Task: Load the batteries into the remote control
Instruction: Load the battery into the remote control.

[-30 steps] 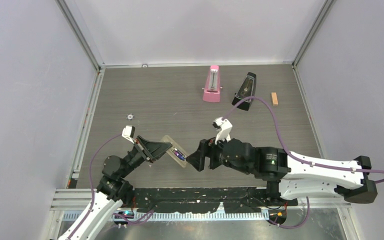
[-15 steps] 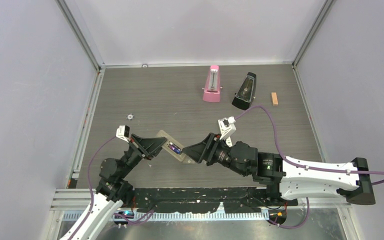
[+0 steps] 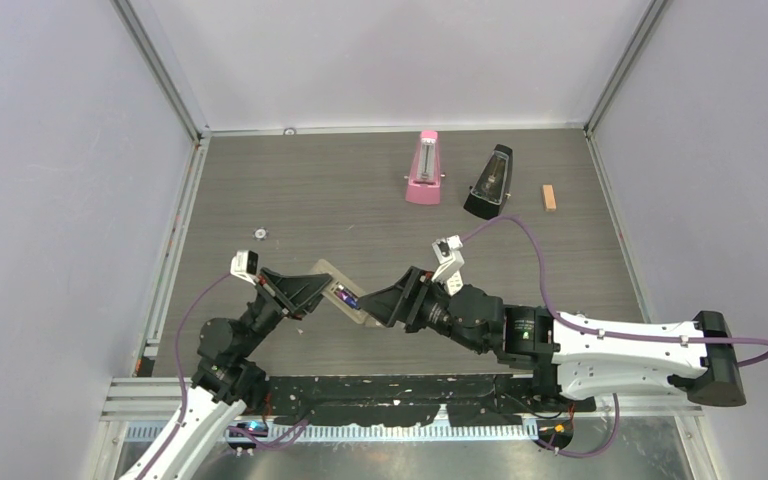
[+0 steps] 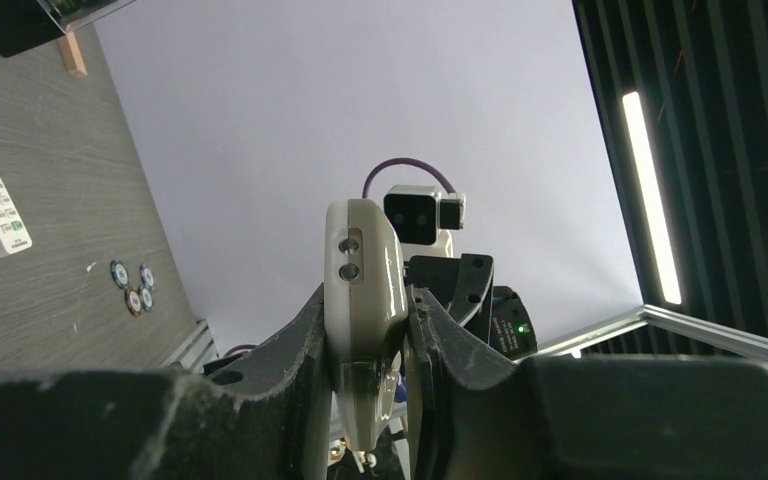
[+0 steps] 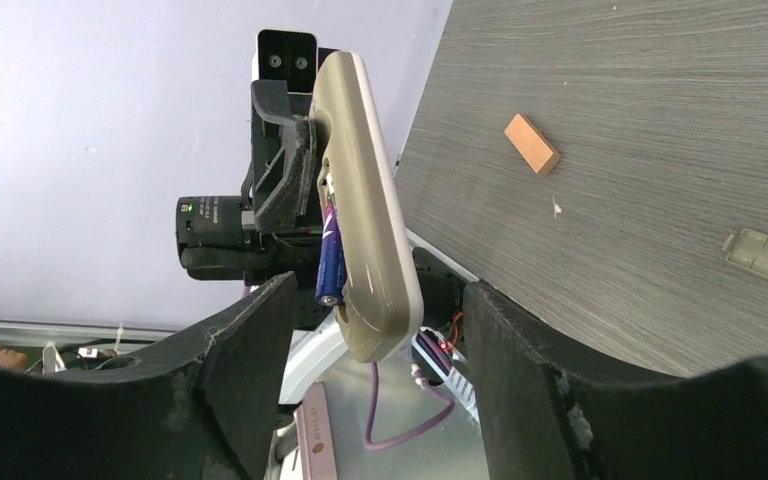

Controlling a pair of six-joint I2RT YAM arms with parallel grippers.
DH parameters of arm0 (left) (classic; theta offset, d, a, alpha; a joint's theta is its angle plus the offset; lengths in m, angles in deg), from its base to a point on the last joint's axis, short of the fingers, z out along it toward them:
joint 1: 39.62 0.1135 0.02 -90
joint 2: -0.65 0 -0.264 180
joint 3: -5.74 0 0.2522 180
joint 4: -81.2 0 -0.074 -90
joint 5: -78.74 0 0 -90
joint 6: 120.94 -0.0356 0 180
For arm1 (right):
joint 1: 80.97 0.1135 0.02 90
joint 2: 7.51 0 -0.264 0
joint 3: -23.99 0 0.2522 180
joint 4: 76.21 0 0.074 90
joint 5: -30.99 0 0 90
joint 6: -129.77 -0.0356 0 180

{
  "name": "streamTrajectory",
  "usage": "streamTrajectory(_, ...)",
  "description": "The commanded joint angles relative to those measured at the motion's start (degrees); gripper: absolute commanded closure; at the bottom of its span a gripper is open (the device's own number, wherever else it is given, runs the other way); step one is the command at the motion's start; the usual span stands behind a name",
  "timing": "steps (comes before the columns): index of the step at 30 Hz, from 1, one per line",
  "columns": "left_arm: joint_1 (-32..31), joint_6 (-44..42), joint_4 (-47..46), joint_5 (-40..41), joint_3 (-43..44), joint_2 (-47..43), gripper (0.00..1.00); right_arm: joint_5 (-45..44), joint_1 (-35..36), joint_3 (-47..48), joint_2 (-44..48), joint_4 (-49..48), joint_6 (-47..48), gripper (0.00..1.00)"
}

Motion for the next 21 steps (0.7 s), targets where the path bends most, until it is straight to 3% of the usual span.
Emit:
streamTrajectory(1,-0.04,0.84,-4.34,0.71,1.24,-0.97,1.00,-0.98,0.22,0.48,0.51,-1.09,-1.39,0.32)
streamTrajectory(21,-0.04,1.90,0.00,2.96,1.26,-3.63,1.00,1.64,0.32,-1.50,-1.59,-5.80,-2.90,0.35)
